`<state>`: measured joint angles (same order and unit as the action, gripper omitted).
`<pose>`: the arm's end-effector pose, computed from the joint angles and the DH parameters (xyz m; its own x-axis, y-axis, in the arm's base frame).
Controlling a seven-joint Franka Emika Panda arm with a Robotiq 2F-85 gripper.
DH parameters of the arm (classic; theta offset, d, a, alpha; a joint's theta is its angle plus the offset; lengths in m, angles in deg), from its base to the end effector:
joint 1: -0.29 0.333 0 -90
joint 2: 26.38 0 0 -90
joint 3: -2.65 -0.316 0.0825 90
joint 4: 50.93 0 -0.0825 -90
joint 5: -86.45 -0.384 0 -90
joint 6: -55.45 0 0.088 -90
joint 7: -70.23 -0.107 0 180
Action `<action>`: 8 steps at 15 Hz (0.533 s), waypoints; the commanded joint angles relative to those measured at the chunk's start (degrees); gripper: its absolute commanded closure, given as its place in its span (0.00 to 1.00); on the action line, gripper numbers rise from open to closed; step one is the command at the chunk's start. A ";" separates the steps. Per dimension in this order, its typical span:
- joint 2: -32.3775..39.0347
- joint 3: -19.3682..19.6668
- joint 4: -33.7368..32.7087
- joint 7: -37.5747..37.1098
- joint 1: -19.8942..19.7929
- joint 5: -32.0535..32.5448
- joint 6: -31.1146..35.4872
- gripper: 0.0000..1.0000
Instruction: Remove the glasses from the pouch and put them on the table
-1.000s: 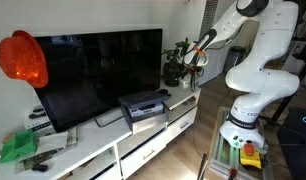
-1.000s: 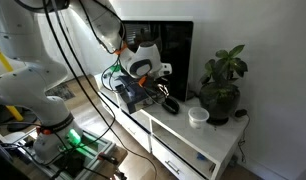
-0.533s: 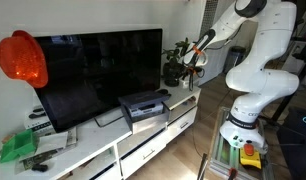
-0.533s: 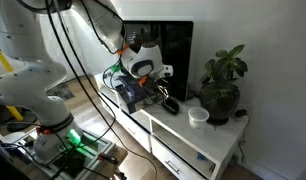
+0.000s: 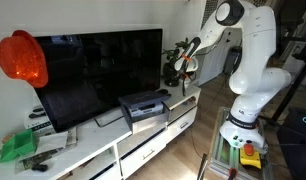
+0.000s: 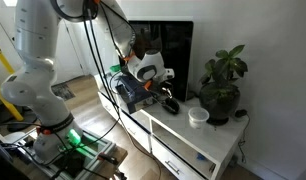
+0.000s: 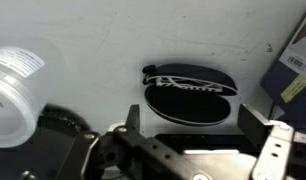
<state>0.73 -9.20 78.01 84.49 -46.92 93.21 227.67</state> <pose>0.4658 -0.3185 0.1871 0.9168 -0.2686 0.2955 -0.2897 -0.9567 0.0293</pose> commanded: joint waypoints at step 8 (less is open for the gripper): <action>18.63 0.51 -12.11 8.14 1.86 3.39 12.93 0.01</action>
<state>14.99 -8.32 70.02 92.38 -43.87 94.27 238.73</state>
